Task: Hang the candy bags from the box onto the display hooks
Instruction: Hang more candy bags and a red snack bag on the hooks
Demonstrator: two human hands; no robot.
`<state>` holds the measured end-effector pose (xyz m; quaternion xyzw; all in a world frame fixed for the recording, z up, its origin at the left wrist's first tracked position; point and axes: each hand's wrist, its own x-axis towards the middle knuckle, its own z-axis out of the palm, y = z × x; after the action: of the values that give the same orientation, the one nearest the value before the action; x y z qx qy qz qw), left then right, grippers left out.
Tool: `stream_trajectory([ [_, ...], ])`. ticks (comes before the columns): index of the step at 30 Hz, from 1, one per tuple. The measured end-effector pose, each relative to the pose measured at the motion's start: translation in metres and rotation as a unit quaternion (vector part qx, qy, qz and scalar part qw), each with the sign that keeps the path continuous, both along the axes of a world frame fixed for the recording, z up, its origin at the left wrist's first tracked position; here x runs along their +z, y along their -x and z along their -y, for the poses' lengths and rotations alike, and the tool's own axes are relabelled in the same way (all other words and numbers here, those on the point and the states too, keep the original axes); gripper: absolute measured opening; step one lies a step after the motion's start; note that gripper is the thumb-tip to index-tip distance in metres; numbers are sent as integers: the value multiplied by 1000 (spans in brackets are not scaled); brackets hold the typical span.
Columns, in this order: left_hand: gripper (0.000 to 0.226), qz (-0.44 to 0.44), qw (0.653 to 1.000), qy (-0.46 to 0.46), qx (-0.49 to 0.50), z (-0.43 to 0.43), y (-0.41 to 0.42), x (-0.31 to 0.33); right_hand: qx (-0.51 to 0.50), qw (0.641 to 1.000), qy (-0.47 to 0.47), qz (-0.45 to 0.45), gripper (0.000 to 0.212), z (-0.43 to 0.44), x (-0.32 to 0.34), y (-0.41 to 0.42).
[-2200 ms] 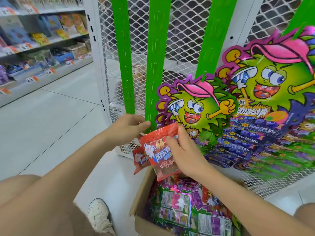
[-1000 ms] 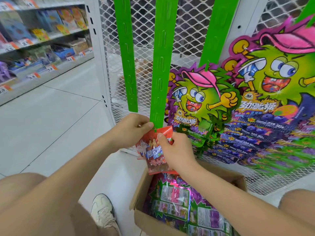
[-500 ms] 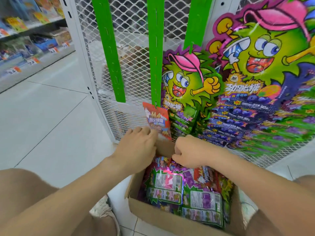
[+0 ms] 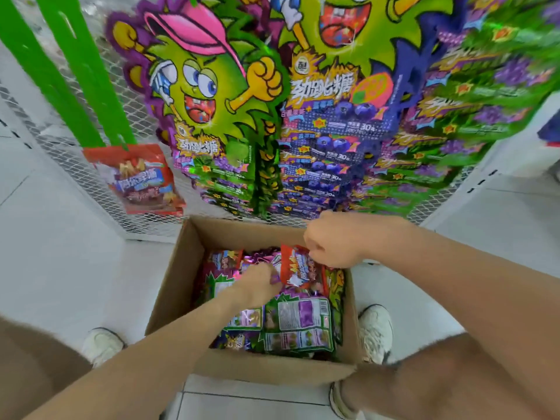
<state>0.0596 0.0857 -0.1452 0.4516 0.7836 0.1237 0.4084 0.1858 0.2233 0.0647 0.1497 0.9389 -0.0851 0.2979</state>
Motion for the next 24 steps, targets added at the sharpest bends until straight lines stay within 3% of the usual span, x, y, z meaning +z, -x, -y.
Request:
stream_trajectory([
  [4,43,53,992,-17,115,-28,-18,-36,12,1000,6,9,38,-9,-9,-4],
  [8,15,85,973,-31,210,-40,-22,-43,19,999,2,35,36,-4,-16,2],
  [12,23,57,991,-41,115,-47,-7,-4,18,998,-11,54,35,-1,-13,16],
  [15,17,16,999,-45,-4,-43,15,36,12,998,-17,58,31,1,1,26],
  [18,11,-13,992,-104,-77,-24,36,76,3,999,-27,47,28,10,19,35],
  [22,16,45,984,-134,-110,12,71,130,3,1000,-23,16,7,30,36,47],
  [24,25,62,981,-144,-116,27,88,163,7,1000,-16,-12,16,43,44,55],
])
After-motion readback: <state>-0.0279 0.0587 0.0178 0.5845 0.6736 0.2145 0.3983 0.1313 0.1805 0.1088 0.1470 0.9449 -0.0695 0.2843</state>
